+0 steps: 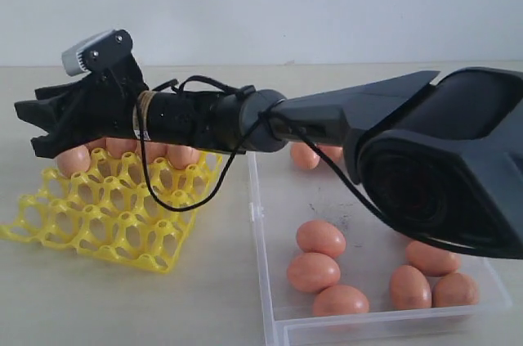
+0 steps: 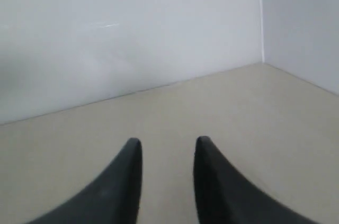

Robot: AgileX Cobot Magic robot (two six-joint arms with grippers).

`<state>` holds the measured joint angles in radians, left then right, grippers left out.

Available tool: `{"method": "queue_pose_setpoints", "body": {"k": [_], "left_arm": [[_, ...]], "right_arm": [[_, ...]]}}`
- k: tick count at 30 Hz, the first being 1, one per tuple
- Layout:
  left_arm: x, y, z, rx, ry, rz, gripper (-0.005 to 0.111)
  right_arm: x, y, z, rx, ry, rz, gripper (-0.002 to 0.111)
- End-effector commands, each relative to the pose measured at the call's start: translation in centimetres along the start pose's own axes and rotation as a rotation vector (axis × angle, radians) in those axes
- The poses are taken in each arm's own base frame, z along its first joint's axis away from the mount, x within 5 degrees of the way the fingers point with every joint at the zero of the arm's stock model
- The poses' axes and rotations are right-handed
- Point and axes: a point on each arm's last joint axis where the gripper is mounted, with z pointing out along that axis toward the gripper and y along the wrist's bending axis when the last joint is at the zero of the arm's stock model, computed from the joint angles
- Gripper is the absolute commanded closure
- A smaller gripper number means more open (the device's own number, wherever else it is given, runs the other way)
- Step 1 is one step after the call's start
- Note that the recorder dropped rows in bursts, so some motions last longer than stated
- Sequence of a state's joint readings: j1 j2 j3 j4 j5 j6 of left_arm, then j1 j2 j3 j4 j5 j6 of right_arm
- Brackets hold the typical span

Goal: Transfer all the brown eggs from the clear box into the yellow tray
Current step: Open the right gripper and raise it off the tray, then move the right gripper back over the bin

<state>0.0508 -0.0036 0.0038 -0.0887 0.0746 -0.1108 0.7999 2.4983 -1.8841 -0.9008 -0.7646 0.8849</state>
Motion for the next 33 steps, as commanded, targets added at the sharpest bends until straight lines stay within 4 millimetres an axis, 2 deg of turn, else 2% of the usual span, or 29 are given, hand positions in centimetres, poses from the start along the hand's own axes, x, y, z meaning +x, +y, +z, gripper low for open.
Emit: {"method": "queue_pose_setpoints", "body": {"k": [1,6,8,10,13,15,20,25,33], "left_arm": [[-0.1,-0.1,0.0,0.006,-0.001,-0.002,0.103],[-0.1,-0.1,0.0,0.006,-0.001,-0.002,0.103],[-0.1,-0.1,0.0,0.006,-0.001,-0.002,0.103],[-0.1,-0.1,0.0,0.006,-0.001,-0.002,0.103],[-0.1,-0.1,0.0,0.006,-0.001,-0.002,0.103],[-0.1,-0.1,0.0,0.006,-0.001,-0.002,0.103],[-0.2,-0.1,0.0,0.006,-0.005,-0.002,0.103],[-0.2,-0.1,0.0,0.006,-0.005,-0.002,0.103],[-0.2,-0.1,0.0,0.006,-0.005,-0.002,0.103]], "right_arm": [[-3.7,2.0,-0.5,-0.148,0.017,-0.06,0.106],[-6.1,4.5,-1.3,-0.372,-0.005,-0.168,0.108],[-6.9,5.3,-1.7,-0.441,-0.002,-0.11,0.108],[-7.3,5.9,-2.1,-0.482,0.072,-0.077,0.108],[-7.5,5.7,-3.0,-0.452,0.29,-0.131,0.108],[-7.9,5.3,-3.6,-0.377,0.365,-0.059,0.109],[-8.9,4.5,-5.0,-0.328,0.38,0.048,0.109],[-10.1,3.9,-6.1,-0.248,0.365,0.029,0.109],[-14.9,5.2,-8.4,-0.122,0.291,-0.144,0.109]]}}
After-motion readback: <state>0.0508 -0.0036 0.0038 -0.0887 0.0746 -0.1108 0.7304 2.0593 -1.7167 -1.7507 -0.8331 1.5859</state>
